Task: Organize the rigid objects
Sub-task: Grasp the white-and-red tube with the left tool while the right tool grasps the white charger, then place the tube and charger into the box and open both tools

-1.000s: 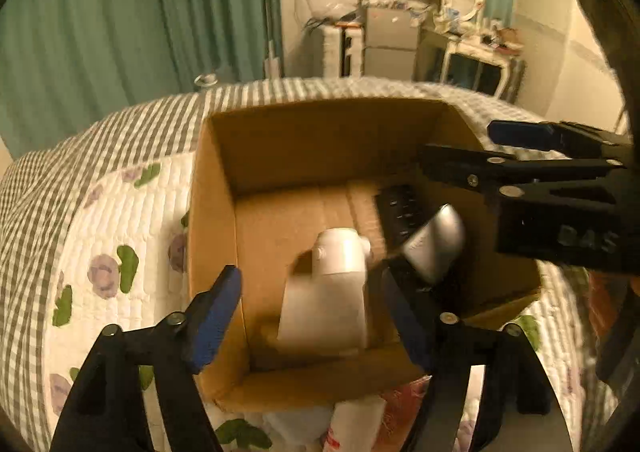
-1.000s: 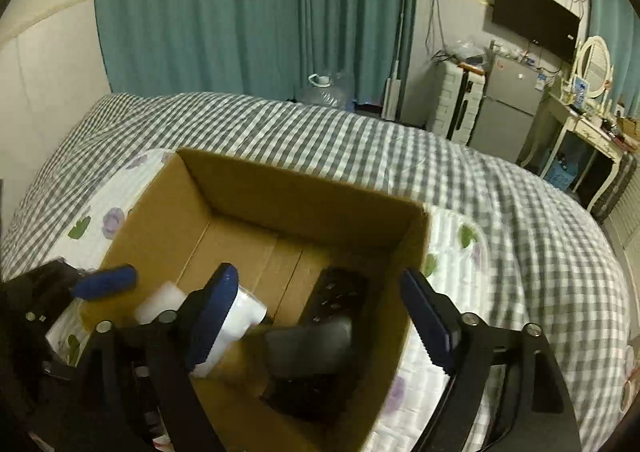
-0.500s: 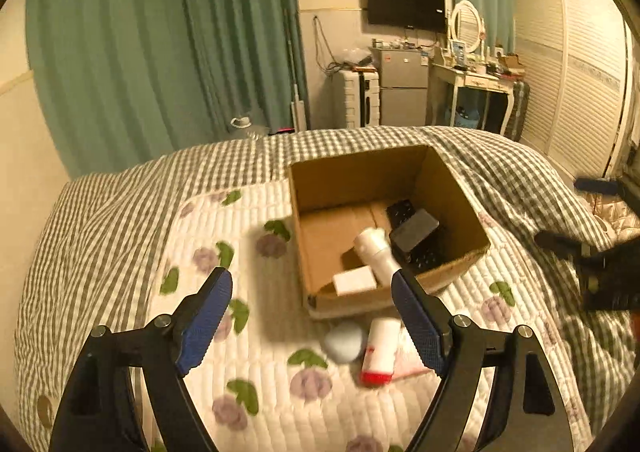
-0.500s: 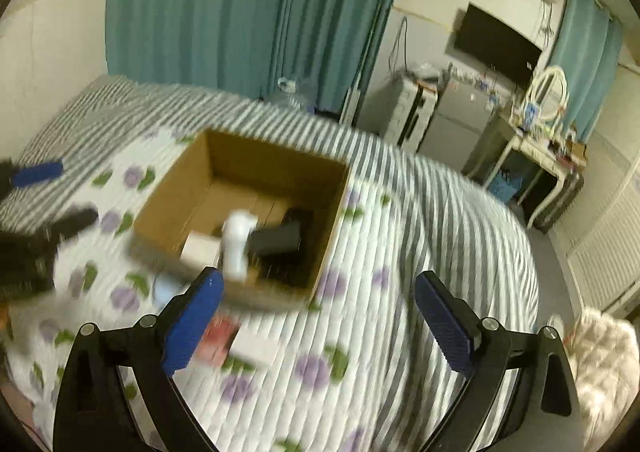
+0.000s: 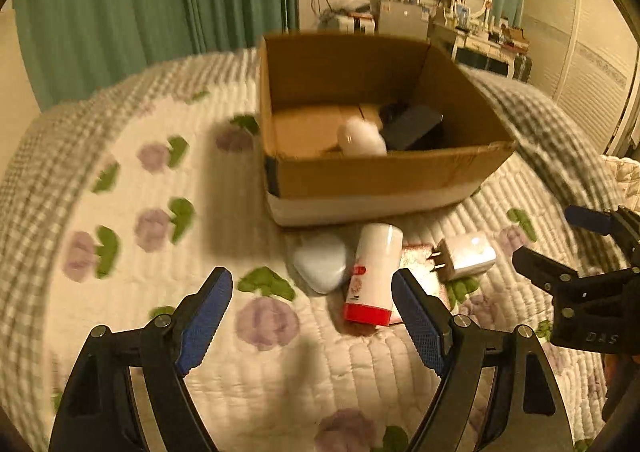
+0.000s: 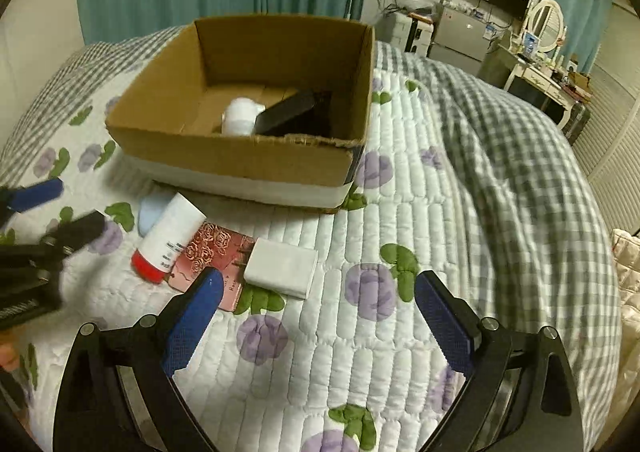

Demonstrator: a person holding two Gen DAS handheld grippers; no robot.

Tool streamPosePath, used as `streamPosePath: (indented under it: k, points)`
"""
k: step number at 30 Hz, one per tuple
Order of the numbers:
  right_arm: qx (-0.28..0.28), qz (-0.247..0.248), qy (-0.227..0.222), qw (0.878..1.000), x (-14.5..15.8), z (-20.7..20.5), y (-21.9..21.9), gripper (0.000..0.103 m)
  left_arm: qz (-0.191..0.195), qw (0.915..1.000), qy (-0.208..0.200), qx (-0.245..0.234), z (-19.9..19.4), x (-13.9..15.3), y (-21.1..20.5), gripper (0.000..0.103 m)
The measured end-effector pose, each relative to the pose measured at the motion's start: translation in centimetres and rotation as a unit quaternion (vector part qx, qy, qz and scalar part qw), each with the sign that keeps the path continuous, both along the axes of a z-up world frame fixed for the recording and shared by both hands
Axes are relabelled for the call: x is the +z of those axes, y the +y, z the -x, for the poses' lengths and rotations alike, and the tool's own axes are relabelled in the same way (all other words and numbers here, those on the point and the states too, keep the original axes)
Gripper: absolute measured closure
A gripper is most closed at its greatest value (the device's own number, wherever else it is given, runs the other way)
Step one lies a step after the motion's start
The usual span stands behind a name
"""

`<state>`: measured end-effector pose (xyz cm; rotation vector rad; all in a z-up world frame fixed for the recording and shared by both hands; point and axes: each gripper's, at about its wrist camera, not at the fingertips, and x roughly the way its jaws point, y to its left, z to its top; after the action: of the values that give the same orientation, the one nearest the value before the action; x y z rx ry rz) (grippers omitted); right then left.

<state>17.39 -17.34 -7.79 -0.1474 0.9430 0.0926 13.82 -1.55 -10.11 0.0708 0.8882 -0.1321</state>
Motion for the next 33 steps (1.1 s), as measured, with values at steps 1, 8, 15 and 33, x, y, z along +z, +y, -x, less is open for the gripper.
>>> streamPosePath:
  k: [1,8,15,33]
  points:
    - [0.0,-0.002,0.002,1.0,-0.3,-0.3,0.1,0.006,-0.001,1.0,0.006,-0.003,-0.5,-0.6,-0.4,0.019]
    - [0.006,-0.016,0.017,1.0,-3.2,-2.0,-0.3,0.006,-0.003,0.9983,0.048,-0.033,-2.9,-3.2,-2.6,0.021]
    - [0.009,-0.038,0.032,0.999,-4.8,-3.4,0.0,0.006,-0.027,0.995,0.068,-0.068,-3.8,-4.7,-4.2,0.056]
    - [0.037,-0.048,0.062,0.996,-7.4,-5.6,2.7,0.031,-0.032,0.9989,0.028,-0.021,-1.4,-0.1,-1.1,0.067]
